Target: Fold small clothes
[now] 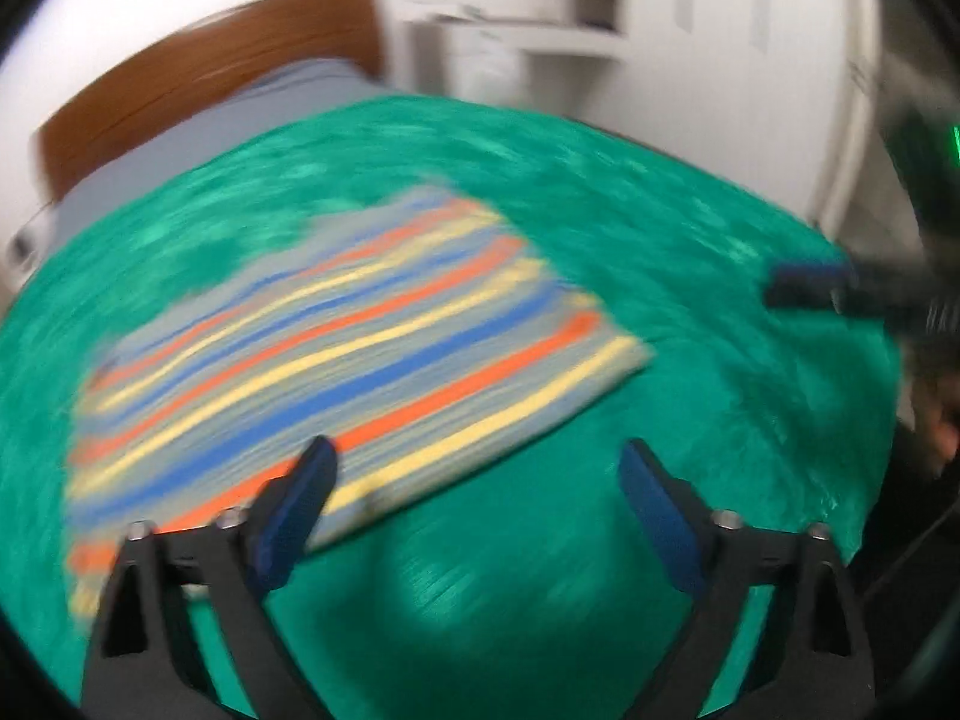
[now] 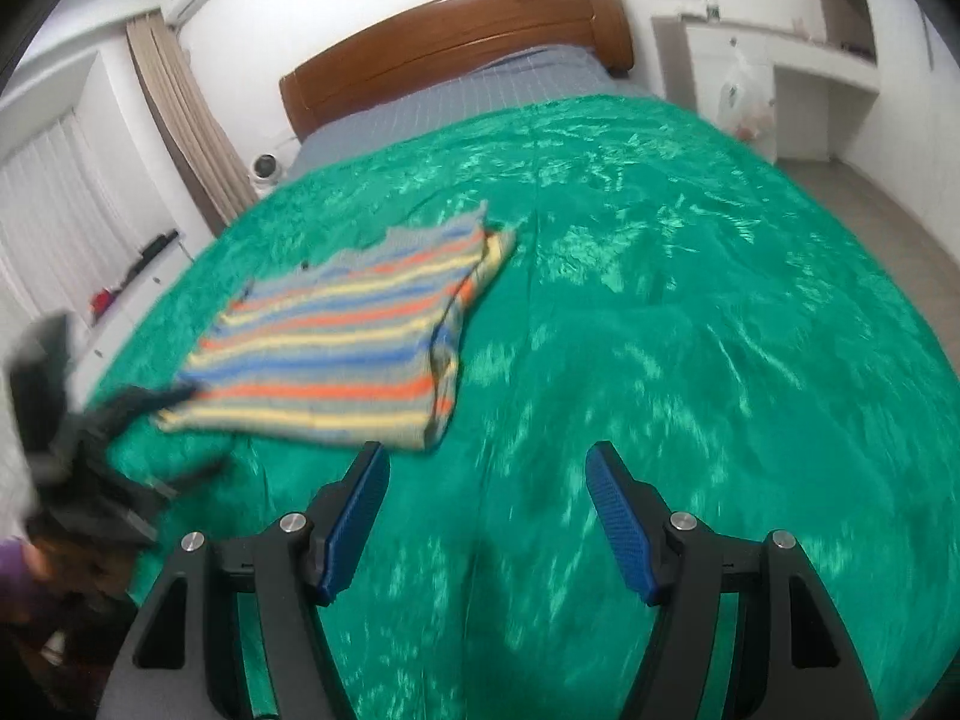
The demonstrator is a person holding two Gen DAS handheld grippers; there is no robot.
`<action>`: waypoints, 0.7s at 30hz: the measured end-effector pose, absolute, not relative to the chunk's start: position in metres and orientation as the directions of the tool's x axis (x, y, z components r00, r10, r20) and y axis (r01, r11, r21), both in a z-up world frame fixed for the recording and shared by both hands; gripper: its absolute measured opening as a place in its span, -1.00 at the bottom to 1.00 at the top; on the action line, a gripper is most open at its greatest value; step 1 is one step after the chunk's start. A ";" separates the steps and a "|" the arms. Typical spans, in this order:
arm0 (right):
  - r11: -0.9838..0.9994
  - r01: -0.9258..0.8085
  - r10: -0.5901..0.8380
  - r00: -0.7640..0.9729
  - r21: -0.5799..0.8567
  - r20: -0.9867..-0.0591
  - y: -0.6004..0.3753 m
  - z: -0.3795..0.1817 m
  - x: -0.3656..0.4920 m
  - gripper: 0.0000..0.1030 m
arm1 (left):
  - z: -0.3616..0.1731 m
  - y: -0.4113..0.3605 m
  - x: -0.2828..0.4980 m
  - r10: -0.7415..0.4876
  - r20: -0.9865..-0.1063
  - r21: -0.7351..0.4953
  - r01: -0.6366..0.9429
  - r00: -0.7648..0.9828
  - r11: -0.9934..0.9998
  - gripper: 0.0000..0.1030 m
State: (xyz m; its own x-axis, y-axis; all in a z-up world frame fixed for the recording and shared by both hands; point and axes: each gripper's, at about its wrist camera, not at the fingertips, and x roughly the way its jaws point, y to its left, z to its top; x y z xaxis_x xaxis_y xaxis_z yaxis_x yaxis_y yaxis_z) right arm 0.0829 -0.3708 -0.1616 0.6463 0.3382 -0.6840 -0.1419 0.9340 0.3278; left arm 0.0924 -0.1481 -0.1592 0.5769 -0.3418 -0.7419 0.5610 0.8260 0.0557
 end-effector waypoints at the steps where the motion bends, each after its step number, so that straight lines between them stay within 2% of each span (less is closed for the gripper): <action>1: 0.920 -0.152 0.372 0.629 0.362 -0.682 -0.377 -0.161 0.094 0.32 | -0.169 -0.170 0.100 -0.337 -0.765 0.074 0.594 0.549 0.801 0.65; 2: 0.907 -0.159 0.401 0.611 0.390 -0.683 -0.382 -0.162 0.104 0.32 | -0.178 -0.187 0.106 -0.321 -0.781 0.100 0.614 0.536 0.783 0.62; 5: 0.861 -0.173 0.491 0.532 0.479 -0.690 -0.395 -0.170 0.148 0.32 | -0.194 -0.216 0.116 -0.296 -0.776 0.167 0.635 0.556 0.754 0.08; 6: 0.840 -0.179 0.526 0.501 0.512 -0.687 -0.398 -0.175 0.162 0.32 | -0.193 -0.217 0.116 -0.311 -0.767 0.159 0.635 0.562 0.756 -0.49; 7: 0.821 -0.188 0.556 0.475 0.539 -0.682 -0.399 -0.179 0.174 0.31 | -0.192 -0.217 0.118 -0.319 -0.763 0.148 0.633 0.562 0.760 -0.91; 13: 0.737 -0.199 0.673 0.295 0.646 -0.678 -0.375 -0.214 0.274 0.25 | -0.185 -0.203 0.123 -0.382 -0.744 0.036 0.603 0.549 0.797 -0.94; 15: 0.724 -0.160 0.685 0.287 0.671 -0.670 -0.365 -0.225 0.303 0.25 | -0.182 -0.204 0.118 -0.395 -0.735 0.019 0.598 0.552 0.801 -0.94; 16: 0.705 -0.131 0.700 0.290 0.697 -0.653 -0.360 -0.232 0.316 0.17 | -0.180 -0.203 0.118 -0.402 -0.730 0.005 0.593 0.552 0.805 -0.94; 18: 0.669 -0.101 0.724 0.309 0.736 -0.616 -0.350 -0.239 0.336 -0.39 | -0.175 -0.195 0.118 -0.422 -0.720 -0.037 0.577 0.551 0.816 -0.95; 19: 0.689 -0.095 0.704 0.322 0.718 -0.633 -0.345 -0.238 0.340 -0.84 | -0.171 -0.187 0.119 -0.433 -0.710 -0.067 0.559 0.556 0.827 -0.95; 21: 0.729 -0.127 0.667 0.349 0.673 -0.658 -0.332 -0.224 0.341 -0.84 | -0.159 -0.162 0.119 -0.451 -0.682 -0.132 0.510 0.576 0.850 -0.95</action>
State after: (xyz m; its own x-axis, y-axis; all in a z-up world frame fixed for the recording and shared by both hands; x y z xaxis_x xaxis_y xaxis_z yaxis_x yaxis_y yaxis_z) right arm 0.3406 -0.3318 -0.2236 0.3494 0.6674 -0.6576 -0.1269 0.7291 0.6726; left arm 0.1190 -0.1624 -0.1587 0.5761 -0.4512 -0.6815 0.5101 0.8500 -0.1316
